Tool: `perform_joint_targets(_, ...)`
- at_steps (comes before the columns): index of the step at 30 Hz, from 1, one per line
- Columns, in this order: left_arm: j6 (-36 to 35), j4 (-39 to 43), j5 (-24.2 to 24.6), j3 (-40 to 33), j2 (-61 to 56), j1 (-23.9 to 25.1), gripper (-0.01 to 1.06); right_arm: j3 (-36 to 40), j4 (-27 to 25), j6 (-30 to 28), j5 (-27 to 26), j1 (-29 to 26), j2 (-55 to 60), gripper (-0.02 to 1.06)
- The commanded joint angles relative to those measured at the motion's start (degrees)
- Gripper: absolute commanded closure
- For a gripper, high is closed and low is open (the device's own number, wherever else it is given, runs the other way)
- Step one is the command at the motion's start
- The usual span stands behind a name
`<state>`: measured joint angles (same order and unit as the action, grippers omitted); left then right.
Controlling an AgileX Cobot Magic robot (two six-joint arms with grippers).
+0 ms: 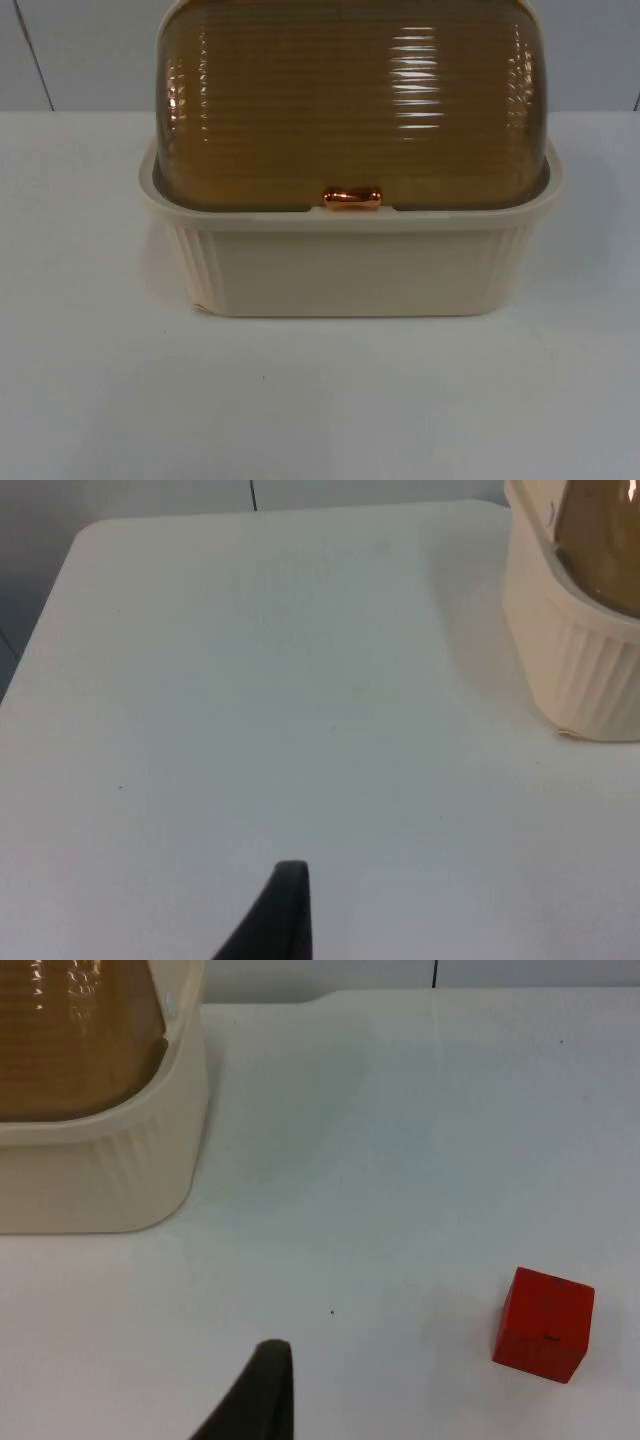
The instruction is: Open the box lid with the left hand, place the block into the box with the right hand, then close the box lid with the left hand.
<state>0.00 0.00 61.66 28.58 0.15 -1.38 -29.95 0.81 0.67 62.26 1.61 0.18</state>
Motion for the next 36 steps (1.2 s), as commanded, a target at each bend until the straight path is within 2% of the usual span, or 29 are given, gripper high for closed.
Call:
perform_joint_targets(1, 0.0, 0.0, -0.1, -0.2, -0.1, 0.3, 0.0, 0.4, 1.1, 1.6, -0.5, 0.2, -0.2, -0.01)
perform_joint_targets(5, 0.7, -0.7, -0.1, -0.2, -0.1, 0.3, 0.0, 0.4, 3.7, 5.3, -0.5, 0.2, -0.2, -0.01)
perform_joint_targets(9, 0.0, -0.7, 0.0, 0.2, -0.1, 0.3, 0.0, 0.2, 4.0, 5.5, -0.5, 0.2, -0.2, -0.01)
perform_joint_targets(15, 0.0, 0.8, -0.2, 7.2, 6.0, 0.3, 0.0, -3.9, 5.1, 5.5, -1.5, 0.2, 4.1, -0.01)
perform_joint_targets(19, 0.0, 7.1, -7.7, 13.7, 12.0, 0.3, 0.0, -10.0, 5.5, 5.5, -4.8, 0.2, 10.4, -0.01)
perform_joint_targets(20, 0.0, 7.1, -7.7, 13.7, 12.0, 0.3, 0.0, -10.0, 5.5, 5.5, -4.8, 0.2, 10.4, -0.01)
perform_joint_targets(24, -2.0, 9.2, -14.8, 19.4, 18.0, 0.3, 0.0, -17.3, 6.6, 6.2, -9.4, 0.2, 15.9, -0.01)
perform_joint_targets(29, -2.0, 9.2, -16.3, 24.8, 24.0, 0.3, 0.0, -24.0, 7.0, 6.2, -11.4, 0.2, 20.4, -0.01)
perform_joint_targets(33, -2.1, 9.0, -18.6, 28.2, 28.6, 0.3, 0.0, -29.1, 9.5, 6.2, -11.5, 0.2, 24.4, -0.01)
perform_joint_targets(36, -3.8, 7.3, -23.0, 29.4, 32.3, 0.3, 0.0, -33.9, 13.8, 6.2, -11.7, 0.2, 28.9, -0.01)
